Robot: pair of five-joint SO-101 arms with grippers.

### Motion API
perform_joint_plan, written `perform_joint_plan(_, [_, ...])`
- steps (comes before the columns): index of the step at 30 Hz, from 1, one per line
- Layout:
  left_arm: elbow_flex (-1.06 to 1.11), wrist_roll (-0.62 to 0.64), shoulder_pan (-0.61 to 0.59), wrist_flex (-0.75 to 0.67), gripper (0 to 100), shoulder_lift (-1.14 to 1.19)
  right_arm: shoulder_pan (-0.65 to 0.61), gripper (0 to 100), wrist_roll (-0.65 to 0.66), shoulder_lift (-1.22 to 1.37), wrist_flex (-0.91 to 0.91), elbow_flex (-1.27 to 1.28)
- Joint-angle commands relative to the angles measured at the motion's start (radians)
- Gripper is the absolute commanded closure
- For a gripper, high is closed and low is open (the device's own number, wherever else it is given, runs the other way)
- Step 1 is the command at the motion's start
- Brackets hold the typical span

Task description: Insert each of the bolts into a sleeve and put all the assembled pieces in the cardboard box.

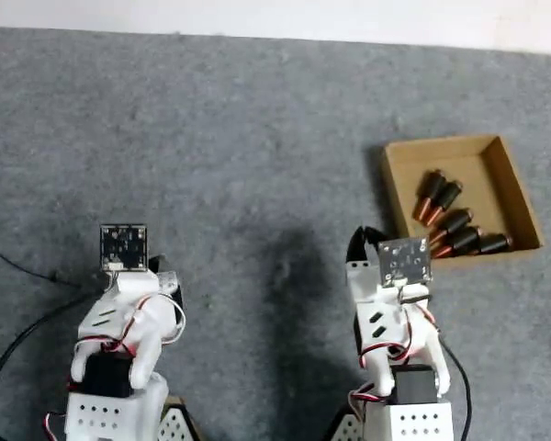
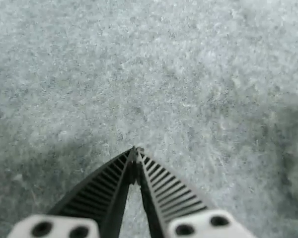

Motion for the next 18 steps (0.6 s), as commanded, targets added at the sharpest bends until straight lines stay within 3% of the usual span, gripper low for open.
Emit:
perform_joint_plan(1, [0.001, -0.011, -0.008, 0.005, 99, 0.016, -0.004, 99.3, 0.002, -0.004, 0.004, 0.137])
perform_joint_plan(7, [0.074, -0.011, -0.004, 0.005, 99, -0.028, -0.004, 99.2, 0.002, -0.002, 0.004, 0.137])
perform_joint_plan(12, [0.088, -0.011, 0.104, 0.058, 99, -0.031, -0.004, 99.2, 0.002, -0.002, 0.021, 0.137])
perform_joint_plan(18, [0.088, -0.009, 0.116, 0.161, 99, -0.031, -0.004, 99.2, 0.002, -0.002, 0.344, 0.137])
